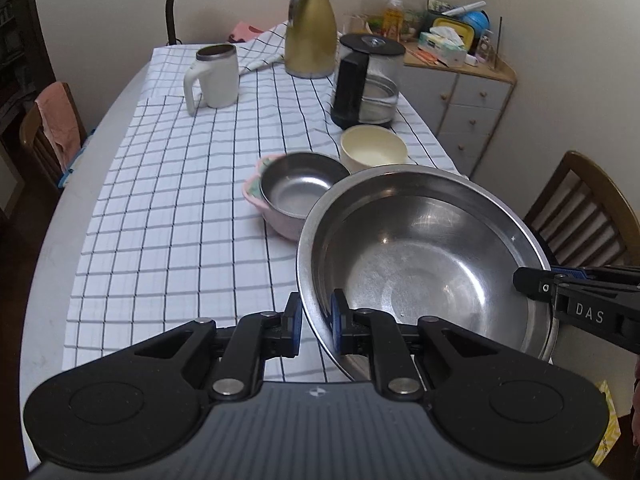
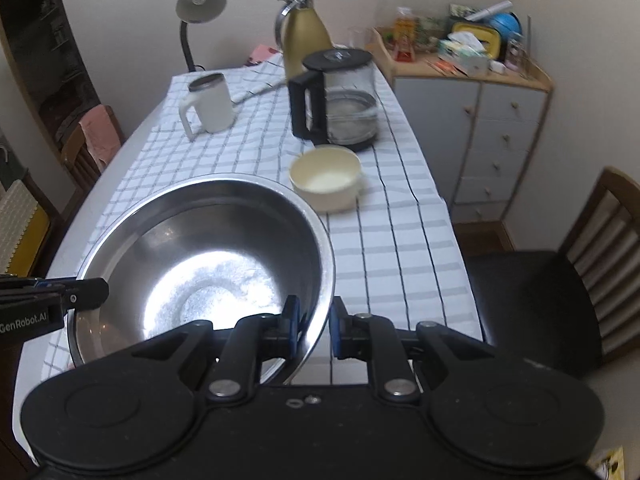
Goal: Organize plates and bowls
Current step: 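Carry the steel bowl with both grippers and lower it onto the pink plate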
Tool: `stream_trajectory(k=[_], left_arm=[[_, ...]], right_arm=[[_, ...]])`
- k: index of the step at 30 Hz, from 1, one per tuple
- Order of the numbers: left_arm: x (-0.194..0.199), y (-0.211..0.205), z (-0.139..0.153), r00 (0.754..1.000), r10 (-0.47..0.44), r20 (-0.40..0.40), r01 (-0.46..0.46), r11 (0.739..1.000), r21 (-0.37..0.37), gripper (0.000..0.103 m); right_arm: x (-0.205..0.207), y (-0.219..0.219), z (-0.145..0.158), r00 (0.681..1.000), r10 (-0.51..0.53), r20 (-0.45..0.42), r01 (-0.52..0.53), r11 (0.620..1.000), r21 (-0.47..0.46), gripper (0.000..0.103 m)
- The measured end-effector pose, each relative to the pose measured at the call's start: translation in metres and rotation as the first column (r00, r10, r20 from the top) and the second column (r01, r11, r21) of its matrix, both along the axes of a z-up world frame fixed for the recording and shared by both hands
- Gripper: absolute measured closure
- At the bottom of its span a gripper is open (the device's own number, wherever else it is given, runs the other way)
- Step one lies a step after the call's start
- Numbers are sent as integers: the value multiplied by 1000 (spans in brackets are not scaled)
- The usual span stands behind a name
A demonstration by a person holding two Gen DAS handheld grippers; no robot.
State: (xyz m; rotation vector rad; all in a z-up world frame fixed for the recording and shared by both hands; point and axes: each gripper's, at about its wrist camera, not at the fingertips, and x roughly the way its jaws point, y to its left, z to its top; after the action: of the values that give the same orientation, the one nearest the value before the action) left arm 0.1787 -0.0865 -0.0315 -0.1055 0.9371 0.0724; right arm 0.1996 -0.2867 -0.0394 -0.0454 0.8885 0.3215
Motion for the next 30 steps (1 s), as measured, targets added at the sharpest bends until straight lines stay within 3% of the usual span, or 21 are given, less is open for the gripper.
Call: stream_trajectory(k=[17, 30], left_arm=[[-53, -55, -101, 984, -152, -96, 153, 988, -1, 89], [-62, -61, -128, 973, -191, -131, 191, 982, -10, 89]], right_arm=[[-75, -54, -93, 990, -105, -98, 97, 992, -84, 87], [-95, -66, -125, 982, -135, -130, 123, 988, -97, 86]])
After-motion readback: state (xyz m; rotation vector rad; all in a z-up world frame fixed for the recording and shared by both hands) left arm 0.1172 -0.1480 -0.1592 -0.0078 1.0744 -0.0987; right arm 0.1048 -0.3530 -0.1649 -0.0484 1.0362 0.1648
